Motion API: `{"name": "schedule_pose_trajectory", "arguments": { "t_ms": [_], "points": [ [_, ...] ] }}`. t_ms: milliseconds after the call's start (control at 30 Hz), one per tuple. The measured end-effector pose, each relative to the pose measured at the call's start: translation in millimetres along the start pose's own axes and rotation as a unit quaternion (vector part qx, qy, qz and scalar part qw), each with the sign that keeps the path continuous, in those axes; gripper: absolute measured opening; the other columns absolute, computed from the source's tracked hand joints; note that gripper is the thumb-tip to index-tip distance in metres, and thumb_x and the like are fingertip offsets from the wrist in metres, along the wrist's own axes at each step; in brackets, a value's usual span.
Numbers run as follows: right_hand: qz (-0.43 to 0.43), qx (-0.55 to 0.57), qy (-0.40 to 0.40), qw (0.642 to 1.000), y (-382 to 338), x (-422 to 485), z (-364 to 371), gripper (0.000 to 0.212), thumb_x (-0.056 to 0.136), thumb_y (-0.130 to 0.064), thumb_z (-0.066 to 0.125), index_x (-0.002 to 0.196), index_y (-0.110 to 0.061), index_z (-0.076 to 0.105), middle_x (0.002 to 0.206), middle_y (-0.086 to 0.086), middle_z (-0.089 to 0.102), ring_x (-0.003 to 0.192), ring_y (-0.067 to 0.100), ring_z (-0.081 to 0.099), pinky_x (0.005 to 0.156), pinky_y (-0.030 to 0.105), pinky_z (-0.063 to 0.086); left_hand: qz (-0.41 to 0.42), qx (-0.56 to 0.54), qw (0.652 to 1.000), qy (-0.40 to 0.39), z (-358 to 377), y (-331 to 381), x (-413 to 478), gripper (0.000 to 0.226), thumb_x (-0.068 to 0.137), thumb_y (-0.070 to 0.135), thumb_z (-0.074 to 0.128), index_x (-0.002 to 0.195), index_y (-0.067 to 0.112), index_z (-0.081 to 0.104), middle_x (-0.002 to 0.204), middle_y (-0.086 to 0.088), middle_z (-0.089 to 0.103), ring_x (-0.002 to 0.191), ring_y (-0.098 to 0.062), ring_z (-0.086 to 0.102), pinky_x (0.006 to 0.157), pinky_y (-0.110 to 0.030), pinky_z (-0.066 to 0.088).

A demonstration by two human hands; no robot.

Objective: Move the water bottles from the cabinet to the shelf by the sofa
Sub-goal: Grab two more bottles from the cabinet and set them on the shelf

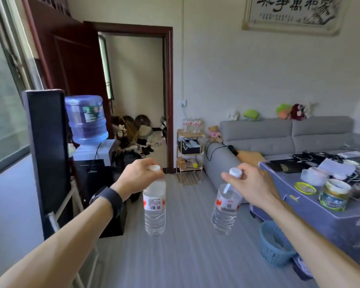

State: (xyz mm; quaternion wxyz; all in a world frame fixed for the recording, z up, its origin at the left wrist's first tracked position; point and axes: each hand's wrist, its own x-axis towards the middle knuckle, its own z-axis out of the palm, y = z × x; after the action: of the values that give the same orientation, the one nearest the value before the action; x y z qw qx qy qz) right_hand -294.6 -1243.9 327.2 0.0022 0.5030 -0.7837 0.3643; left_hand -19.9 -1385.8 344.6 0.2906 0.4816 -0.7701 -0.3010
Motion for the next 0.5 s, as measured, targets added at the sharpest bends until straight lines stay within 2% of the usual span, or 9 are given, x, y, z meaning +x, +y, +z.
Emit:
{"name": "schedule_pose_trajectory", "arguments": {
  "t_ms": [300,433,500],
  "points": [
    [0.012,0.000,-0.010,1.000,39.7,131.9,50.6,0.035,0.074,-0.060,0.066,0.076,-0.025,0.060,0.072,-0.007,0.065,0.078,0.021,0.061,0.072,0.036,0.052,-0.019,0.036,0.999,-0.012,45.4,-2.0,148.7,0.016,0.073,0.036,0.077,0.085,0.029,0.070,0.087,0.002,0.070,0.082,-0.016,0.066,0.075,-0.036,0.059],
    [-0.001,0.010,-0.037,0.999,63.6,202.6,72.4,0.029,0.073,-0.054,0.068,0.071,-0.028,0.057,0.068,-0.009,0.062,0.075,0.017,0.059,0.063,0.033,0.048,-0.025,0.055,0.997,-0.036,70.7,2.3,223.3,0.020,0.071,0.042,0.079,0.085,0.031,0.070,0.088,0.002,0.070,0.082,-0.017,0.067,0.074,-0.035,0.059],
    [-0.015,0.010,-0.057,0.998,73.8,236.3,79.9,0.029,0.073,-0.056,0.068,0.071,-0.030,0.056,0.068,-0.011,0.061,0.074,0.014,0.057,0.057,0.030,0.041,-0.027,0.067,0.997,-0.042,85.0,7.4,255.4,0.022,0.071,0.044,0.079,0.087,0.031,0.070,0.089,0.003,0.069,0.083,-0.016,0.066,0.074,-0.034,0.058]
  ]
}}
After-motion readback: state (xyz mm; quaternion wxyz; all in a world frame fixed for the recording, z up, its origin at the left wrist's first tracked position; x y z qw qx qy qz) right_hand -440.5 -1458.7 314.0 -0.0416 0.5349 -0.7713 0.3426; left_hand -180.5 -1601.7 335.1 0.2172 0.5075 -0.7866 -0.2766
